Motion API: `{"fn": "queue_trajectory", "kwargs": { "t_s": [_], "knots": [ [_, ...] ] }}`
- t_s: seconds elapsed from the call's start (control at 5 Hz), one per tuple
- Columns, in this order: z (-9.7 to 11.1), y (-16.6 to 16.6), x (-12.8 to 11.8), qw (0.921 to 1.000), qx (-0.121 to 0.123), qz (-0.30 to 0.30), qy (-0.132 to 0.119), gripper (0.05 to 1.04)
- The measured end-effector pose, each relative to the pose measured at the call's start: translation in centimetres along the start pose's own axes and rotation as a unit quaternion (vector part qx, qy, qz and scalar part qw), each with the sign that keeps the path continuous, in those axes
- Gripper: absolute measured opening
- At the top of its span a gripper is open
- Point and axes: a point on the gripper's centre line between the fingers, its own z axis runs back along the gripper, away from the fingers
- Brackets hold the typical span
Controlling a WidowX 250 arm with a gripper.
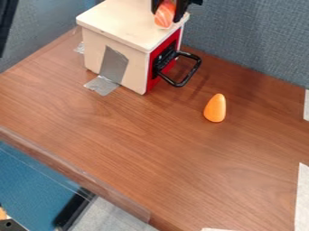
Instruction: Put the orange object on the top right side of the drawer
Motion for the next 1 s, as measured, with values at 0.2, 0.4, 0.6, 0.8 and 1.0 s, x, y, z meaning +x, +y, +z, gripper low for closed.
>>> {"fn": "queue_trajectory", "kwargs": {
  "t_s": [0.2, 0.4, 0.6, 0.8, 1.0],
  "knots": [
    [-0.1, 0.9, 0.0, 0.9999, 0.003, 0.013, 0.005, 0.569],
    [-0.2, 1.6, 0.1, 0.9997, 0.001, 0.023, 0.007, 0.643],
    [-0.3, 1.9, 0.2, 0.9996, -0.01, 0.027, 0.005, 0.934],
    [-0.6, 2.0, 0.2, 0.9998, -0.013, 0.014, 0.004, 1.008],
    [-1.3, 1.8, 0.1, 0.9999, -0.015, 0.002, 0.006, 1.003]
  ]
}}
